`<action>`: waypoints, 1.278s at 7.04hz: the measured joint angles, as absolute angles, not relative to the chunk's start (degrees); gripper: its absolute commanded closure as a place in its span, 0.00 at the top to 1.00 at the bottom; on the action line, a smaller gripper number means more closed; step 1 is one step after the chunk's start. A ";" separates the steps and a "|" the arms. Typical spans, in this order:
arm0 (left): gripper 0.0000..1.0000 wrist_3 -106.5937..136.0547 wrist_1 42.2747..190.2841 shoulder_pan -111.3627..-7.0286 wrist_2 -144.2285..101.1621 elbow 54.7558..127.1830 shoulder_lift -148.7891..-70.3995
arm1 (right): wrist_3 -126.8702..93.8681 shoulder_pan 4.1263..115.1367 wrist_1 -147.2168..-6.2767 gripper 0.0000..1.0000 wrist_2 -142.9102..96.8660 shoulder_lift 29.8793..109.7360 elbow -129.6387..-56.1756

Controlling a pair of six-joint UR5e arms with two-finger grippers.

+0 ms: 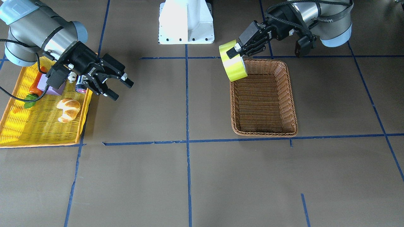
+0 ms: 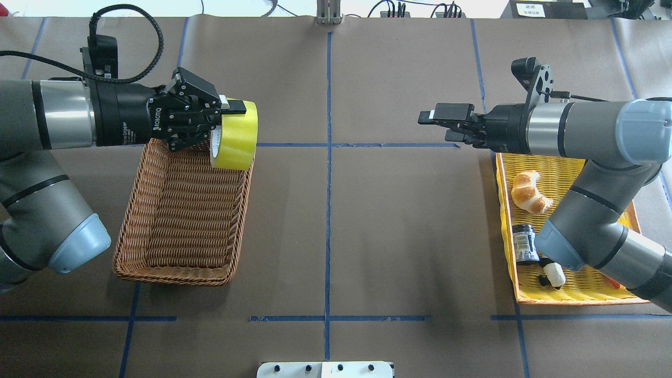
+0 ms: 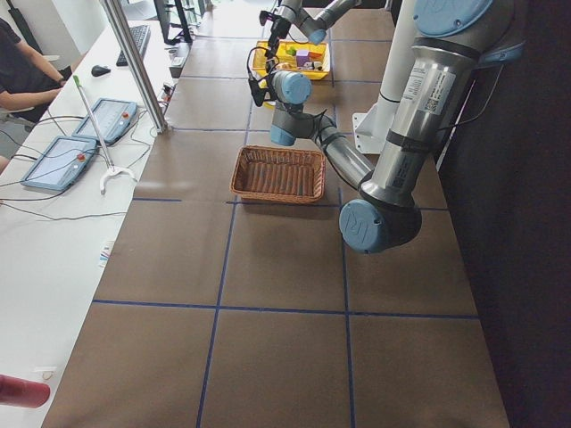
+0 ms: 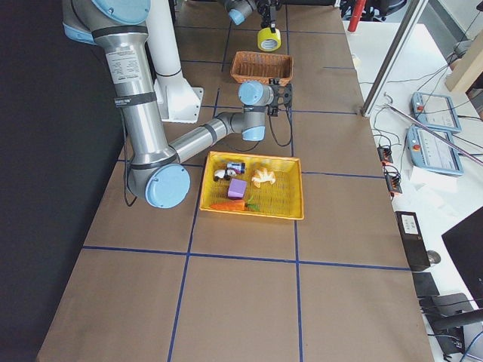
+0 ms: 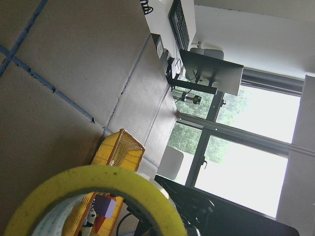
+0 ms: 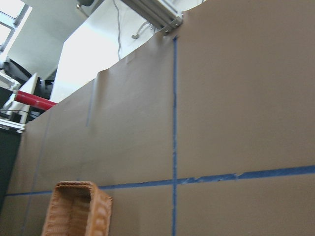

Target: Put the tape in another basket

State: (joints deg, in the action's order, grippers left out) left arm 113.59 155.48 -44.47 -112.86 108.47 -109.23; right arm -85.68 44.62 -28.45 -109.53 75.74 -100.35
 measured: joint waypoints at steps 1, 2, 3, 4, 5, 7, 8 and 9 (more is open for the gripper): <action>0.00 108.60 149.49 -44.46 -112.73 110.40 -108.85 | -80.90 45.96 -34.81 1.00 -109.42 75.91 -100.57; 0.00 102.89 141.38 -44.42 -112.64 113.50 -108.65 | -76.29 47.16 -41.40 1.00 -108.89 76.06 -101.24; 0.00 97.21 131.82 -44.25 -112.40 117.46 -108.59 | -71.38 47.68 -49.24 1.00 -107.17 76.12 -102.93; 0.00 92.67 123.23 -43.74 -111.07 120.82 -108.59 | -65.76 47.70 -58.53 1.00 -104.97 75.98 -105.37; 0.00 88.65 116.42 -42.47 -108.30 122.77 -108.60 | -58.91 47.99 -68.78 1.00 -103.57 75.62 -107.93; 0.00 81.36 103.66 -37.79 -101.27 124.32 -108.85 | -47.05 49.60 -82.58 1.00 -103.19 75.30 -110.75; 0.00 78.76 97.39 -35.65 -99.10 125.38 -108.99 | -40.95 50.99 -87.65 1.00 -103.60 75.26 -111.25; 0.00 76.52 91.89 -33.72 -98.22 126.35 -109.09 | -33.91 53.39 -92.82 1.00 -105.34 75.20 -111.55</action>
State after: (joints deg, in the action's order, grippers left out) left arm 76.52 91.89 -33.72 -98.22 126.35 -109.09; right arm -33.91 53.39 -92.82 -105.34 75.20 -111.55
